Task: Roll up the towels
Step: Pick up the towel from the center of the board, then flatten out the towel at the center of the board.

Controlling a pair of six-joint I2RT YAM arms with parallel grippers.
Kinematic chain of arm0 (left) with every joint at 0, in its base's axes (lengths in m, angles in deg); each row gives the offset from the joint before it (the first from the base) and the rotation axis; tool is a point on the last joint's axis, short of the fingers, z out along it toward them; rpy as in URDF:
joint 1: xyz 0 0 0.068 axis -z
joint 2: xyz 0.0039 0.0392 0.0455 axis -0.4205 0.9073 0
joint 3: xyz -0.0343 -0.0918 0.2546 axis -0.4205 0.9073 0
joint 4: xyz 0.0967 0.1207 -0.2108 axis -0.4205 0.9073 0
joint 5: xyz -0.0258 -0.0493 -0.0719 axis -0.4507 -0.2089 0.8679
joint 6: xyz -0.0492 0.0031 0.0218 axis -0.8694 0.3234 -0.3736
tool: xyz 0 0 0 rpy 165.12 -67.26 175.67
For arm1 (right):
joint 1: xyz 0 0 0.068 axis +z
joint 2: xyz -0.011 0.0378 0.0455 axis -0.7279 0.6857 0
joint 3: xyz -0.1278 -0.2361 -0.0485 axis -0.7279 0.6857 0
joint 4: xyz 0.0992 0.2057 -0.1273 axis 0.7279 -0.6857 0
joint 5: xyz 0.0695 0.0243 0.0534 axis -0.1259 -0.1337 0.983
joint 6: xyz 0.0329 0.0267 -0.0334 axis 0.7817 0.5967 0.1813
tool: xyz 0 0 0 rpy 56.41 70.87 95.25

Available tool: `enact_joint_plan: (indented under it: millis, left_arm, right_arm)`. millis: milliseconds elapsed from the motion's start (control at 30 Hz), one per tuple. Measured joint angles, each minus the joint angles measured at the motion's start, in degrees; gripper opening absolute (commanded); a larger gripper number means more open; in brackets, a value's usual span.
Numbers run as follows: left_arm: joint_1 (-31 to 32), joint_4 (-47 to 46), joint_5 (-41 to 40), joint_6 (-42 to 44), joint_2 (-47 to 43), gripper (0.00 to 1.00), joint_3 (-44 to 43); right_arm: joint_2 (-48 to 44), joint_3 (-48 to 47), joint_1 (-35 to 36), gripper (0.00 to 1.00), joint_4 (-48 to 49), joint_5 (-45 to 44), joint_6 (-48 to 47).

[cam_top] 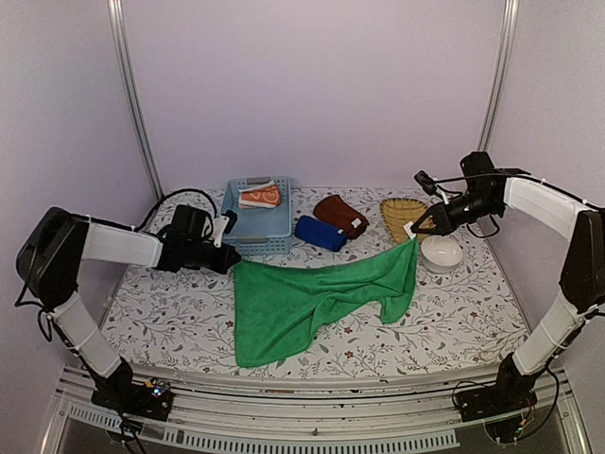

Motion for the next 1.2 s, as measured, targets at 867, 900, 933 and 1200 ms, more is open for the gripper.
enact_joint_plan:
  millis: [867,900,933,1200]
  left_arm:
    - [2.6,15.5,-7.6,-7.2,-54.3,0.0,-1.2]
    - [3.3,16.3,-7.5,-7.5,-56.2,0.0,-1.0]
    - [4.1,17.0,-7.4,-8.0,-58.1,0.0,-0.6]
    - [7.7,22.1,-4.2,-12.9,-72.2,0.0,2.6]
  right_arm:
    - [-22.0,-10.0,-8.4,0.02,-6.1,3.6,-1.0]
    - [-24.0,-9.2,-8.4,0.02,-6.4,4.0,-1.5]
    - [-26.5,-8.1,-8.4,0.02,-7.1,4.9,-2.0]
    - [-41.8,-4.8,-8.4,0.02,-16.1,12.9,-9.5]
